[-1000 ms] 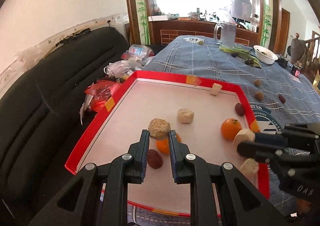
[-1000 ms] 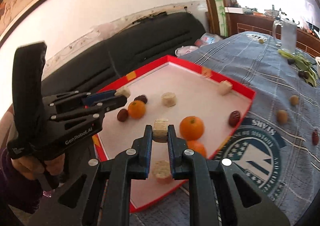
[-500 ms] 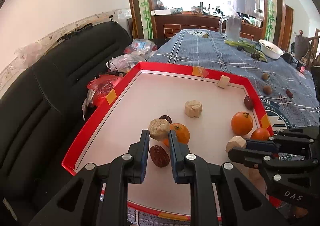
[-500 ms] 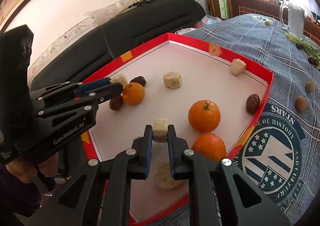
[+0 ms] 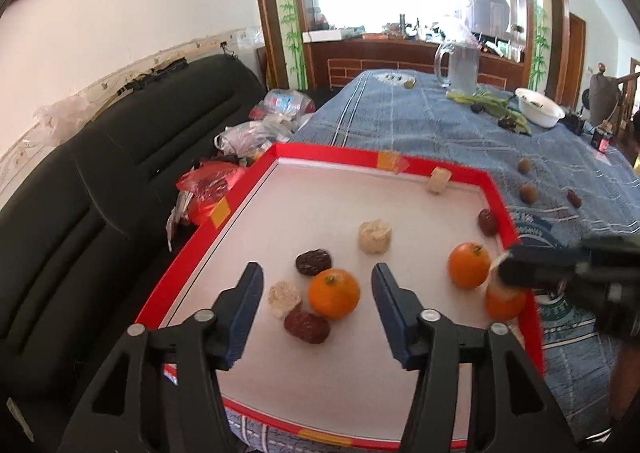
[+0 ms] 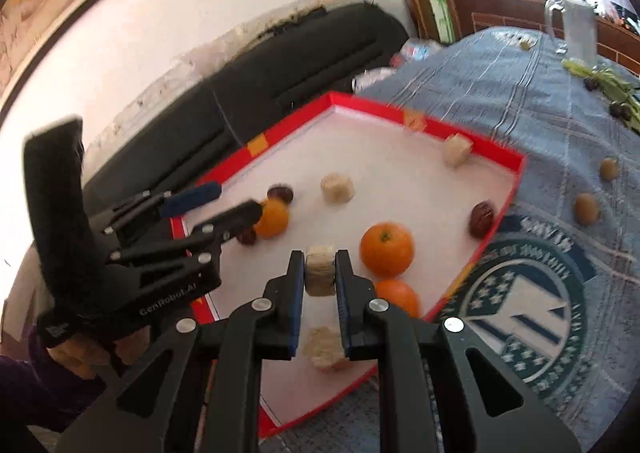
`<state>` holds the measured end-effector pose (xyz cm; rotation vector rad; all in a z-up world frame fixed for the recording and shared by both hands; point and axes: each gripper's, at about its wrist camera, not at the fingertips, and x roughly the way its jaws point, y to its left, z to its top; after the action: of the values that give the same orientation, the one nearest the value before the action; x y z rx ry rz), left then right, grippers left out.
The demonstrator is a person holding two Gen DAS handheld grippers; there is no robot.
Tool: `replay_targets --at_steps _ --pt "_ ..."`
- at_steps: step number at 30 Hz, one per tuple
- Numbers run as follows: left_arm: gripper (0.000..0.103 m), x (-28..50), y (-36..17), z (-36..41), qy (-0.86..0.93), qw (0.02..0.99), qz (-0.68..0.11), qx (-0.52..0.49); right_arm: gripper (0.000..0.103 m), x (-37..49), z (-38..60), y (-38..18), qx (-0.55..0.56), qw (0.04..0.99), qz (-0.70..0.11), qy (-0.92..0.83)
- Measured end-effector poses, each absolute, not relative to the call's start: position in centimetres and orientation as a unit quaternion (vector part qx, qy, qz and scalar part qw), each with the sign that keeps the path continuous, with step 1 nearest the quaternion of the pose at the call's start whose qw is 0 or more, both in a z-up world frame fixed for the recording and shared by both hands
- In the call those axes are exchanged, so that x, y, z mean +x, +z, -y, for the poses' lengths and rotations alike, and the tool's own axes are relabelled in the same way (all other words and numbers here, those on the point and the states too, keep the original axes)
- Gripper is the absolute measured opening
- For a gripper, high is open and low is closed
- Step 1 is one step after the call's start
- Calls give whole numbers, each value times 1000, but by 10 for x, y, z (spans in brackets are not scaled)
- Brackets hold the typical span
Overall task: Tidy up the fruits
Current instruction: 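Carry the yam cube and yam slice to the red tray and release both, then grasp a brown nut with the right gripper while the left grasps another brown nut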
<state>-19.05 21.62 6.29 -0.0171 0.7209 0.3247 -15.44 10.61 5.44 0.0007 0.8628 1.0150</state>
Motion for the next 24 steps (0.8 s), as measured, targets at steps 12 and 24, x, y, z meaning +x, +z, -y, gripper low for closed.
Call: replay_targets --at_steps 12,24 --pt "66 -161 90 -153 47 948 -314 12 22 -24 -16 63 -3 871 -389 300" --pt "66 -145 89 -125 -3 946 -324 28 22 48 -23 32 -41 872 -437 217"
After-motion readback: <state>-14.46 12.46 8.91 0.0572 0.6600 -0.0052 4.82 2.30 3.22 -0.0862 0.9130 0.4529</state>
